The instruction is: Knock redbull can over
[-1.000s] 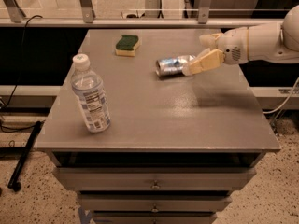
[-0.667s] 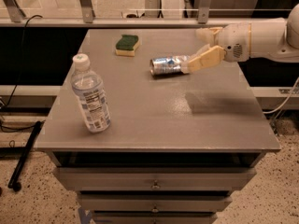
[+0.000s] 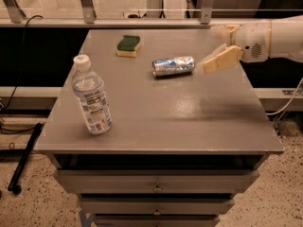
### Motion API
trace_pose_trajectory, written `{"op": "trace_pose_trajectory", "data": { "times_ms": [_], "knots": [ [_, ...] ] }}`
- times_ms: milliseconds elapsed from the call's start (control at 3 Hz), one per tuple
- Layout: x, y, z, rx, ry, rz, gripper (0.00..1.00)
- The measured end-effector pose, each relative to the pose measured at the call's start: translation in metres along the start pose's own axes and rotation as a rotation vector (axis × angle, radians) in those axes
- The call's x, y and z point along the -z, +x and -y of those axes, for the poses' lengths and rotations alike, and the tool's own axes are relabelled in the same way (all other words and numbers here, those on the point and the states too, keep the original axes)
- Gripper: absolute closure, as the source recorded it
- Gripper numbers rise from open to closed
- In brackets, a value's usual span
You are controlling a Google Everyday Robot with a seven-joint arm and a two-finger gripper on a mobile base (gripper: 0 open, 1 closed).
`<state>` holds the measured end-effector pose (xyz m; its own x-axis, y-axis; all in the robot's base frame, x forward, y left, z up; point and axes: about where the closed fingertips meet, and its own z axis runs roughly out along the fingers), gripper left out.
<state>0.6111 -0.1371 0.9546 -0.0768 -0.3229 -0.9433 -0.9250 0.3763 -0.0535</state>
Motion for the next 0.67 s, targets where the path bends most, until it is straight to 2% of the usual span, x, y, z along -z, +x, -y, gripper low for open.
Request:
{"op": "trace_pose_trajectory", "data": {
  "times_ms": [333,667],
  "knots": [
    [0.041,0.020,0.021,0.020,0.056,-0.044,0.00],
    [0.079,0.041,0.044,0.016,0.111,-0.059,0.00]
  ]
}}
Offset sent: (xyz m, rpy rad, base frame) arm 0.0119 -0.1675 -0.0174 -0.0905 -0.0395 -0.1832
